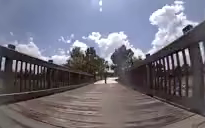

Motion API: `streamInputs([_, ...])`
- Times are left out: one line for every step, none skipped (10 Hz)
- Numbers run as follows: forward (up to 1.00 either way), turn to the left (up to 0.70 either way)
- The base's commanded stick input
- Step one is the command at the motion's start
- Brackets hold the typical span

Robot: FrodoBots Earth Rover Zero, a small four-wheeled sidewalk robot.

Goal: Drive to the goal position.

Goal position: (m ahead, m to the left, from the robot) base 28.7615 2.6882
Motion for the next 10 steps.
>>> streamInputs([0.85,0.0])
streamInputs([0.85,0.0])
streamInputs([0.85,0.0])
streamInputs([0.85,0.0])
streamInputs([0.85,0.0])
streamInputs([0.85,0.0])
streamInputs([0.85,0.0])
streamInputs([0.85,0.0])
streamInputs([0.85,0.0])
streamInputs([0.85,0.0])
